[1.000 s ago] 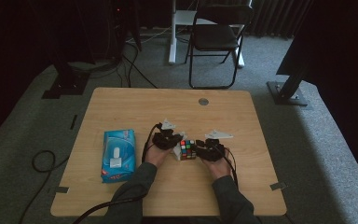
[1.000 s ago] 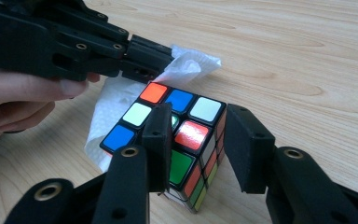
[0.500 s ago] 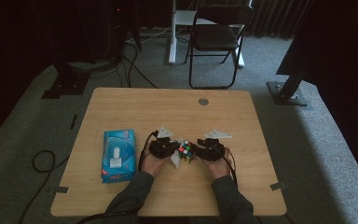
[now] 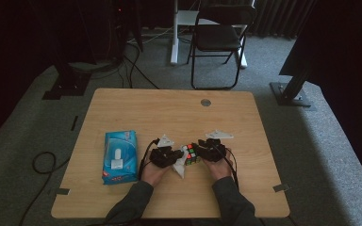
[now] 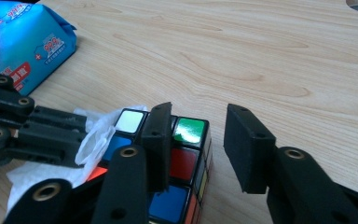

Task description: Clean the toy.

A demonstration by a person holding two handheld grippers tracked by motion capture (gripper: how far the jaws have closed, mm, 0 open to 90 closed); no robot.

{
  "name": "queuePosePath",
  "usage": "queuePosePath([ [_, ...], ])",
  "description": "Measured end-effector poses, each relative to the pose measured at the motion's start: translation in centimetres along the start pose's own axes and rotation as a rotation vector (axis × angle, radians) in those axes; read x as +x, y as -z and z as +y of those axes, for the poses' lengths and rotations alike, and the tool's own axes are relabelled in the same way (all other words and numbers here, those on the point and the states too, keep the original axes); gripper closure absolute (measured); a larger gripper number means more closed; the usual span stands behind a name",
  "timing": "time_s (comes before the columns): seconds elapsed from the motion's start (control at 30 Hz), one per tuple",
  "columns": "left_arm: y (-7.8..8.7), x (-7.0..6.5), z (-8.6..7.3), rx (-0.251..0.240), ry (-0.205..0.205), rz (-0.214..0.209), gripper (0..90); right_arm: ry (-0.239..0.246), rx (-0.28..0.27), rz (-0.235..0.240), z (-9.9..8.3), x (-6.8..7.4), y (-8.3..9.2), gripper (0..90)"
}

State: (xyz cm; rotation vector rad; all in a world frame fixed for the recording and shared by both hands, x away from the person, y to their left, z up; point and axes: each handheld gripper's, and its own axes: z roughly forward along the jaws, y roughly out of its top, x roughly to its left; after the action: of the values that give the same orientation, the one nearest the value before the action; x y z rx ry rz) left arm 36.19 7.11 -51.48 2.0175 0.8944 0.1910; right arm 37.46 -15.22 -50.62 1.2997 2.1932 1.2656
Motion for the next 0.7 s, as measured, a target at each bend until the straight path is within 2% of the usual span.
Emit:
queuePosePath([
  [0.13,0.6,0.4,0.3,-0.037,0.021,0.016,85.2,0.014,0.0,0.006,0.0,0.2,0.0,68.1],
  [0.37,1.0,1.1,1.2,-0.064,0.043,0.028,85.5,0.012,-0.001,0.01,0.0,0.2,0.0,69.1],
  [0.47,0.7,0.9,1.4,-0.059,0.034,0.021,85.5,0.011,-0.001,0.012,0.0,0.2,0.0,69.1],
  [0.53,0.2,0.7,1.4,-0.033,0.024,0.027,85.4,0.009,-0.004,0.012,-0.1,0.2,0.0,69.1],
  [0.63,-0.5,0.7,1.0,-0.01,0.029,0.03,85.4,0.008,-0.003,0.013,-0.1,0.1,0.0,69.0],
  [0.7,-0.5,0.8,0.9,-0.012,0.038,0.029,85.5,0.006,-0.005,0.013,-0.1,0.1,0.0,69.0],
])
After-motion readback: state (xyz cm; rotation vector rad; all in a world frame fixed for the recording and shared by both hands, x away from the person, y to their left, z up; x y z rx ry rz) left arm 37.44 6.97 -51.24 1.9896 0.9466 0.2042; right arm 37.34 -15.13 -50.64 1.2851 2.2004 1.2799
